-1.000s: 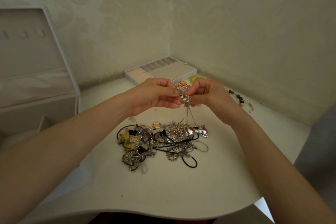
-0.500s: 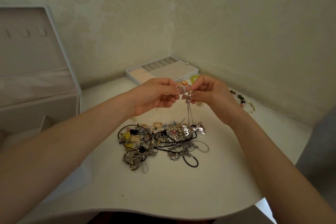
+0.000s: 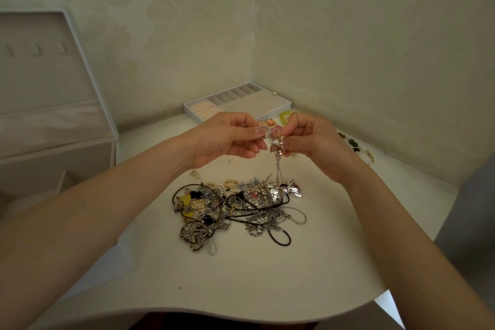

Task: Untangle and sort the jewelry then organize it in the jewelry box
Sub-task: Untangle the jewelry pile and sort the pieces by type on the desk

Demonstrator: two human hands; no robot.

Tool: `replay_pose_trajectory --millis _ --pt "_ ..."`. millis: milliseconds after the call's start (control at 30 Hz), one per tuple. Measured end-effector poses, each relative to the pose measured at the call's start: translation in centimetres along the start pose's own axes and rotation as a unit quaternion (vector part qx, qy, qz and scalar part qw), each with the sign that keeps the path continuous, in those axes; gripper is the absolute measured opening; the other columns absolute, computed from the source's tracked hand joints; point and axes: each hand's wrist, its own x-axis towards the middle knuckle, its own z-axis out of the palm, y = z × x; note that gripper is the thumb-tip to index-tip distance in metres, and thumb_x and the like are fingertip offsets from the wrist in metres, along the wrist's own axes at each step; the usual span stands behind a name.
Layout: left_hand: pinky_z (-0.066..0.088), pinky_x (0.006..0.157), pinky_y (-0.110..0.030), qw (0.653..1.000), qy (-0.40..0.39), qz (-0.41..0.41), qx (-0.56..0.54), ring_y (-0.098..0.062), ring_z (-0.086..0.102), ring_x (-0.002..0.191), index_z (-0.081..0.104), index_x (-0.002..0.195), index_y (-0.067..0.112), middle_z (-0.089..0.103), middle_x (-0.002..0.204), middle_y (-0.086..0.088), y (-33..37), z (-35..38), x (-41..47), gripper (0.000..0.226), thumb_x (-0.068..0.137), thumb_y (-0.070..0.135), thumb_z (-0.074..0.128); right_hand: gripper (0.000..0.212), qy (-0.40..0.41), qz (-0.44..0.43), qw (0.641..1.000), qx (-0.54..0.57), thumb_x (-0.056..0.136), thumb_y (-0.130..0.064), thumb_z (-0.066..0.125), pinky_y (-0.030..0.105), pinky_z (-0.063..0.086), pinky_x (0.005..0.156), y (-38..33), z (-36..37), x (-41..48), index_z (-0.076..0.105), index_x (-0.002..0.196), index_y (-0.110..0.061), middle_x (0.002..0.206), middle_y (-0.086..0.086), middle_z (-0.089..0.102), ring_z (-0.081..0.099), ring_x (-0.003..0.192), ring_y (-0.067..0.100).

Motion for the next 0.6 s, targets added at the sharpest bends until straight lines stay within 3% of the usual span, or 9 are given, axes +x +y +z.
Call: replay_pose_trajectory --millis 133,367,600 --pt "0.051 0.056 -0.018 0.999 -0.002 0.012 0.036 -0.008 0.061 0.06 0.06 0.089 0.008 0.068 0.078 -0.006 -0.17 0.04 0.03 0.01 0.085 0.017 0.061 0.029 -0.007 0.015 1.0 -0.016 0.075 0.015 0.063 0.03 0.044 0.061 0.05 0.0 0.03 0.061 0.068 -0.014 0.065 0.007 0.067 0.058 0.06 0.022" --pt "0.05 0.054 -0.016 0.995 -0.066 0.009 0.071 -0.005 0.057 0.055 0.061 0.08 0.01 0.066 0.066 0.001 0.26 0.57 -0.58 0.014 0.073 0.022 0.064 0.027 -0.006 0.011 1.0 -0.026 0.078 0.02 0.057 0.021 0.048 0.054 -0.07 0.37 0.04 0.056 0.073 -0.006 0.06 0.003 0.065 0.059 0.053 0.013" --pt "0.049 0.056 -0.018 0.996 -0.048 0.046 0.06 -0.007 0.056 0.057 0.06 0.084 0.01 0.064 0.067 0.0 0.21 0.63 -0.47 0.018 0.073 0.024 0.064 0.023 -0.025 0.001 0.998 -0.063 0.079 0.017 0.06 0.025 0.051 0.06 0.09 0.78 -0.13 0.056 0.075 -0.005 0.077 0.018 0.066 0.062 0.061 0.017"
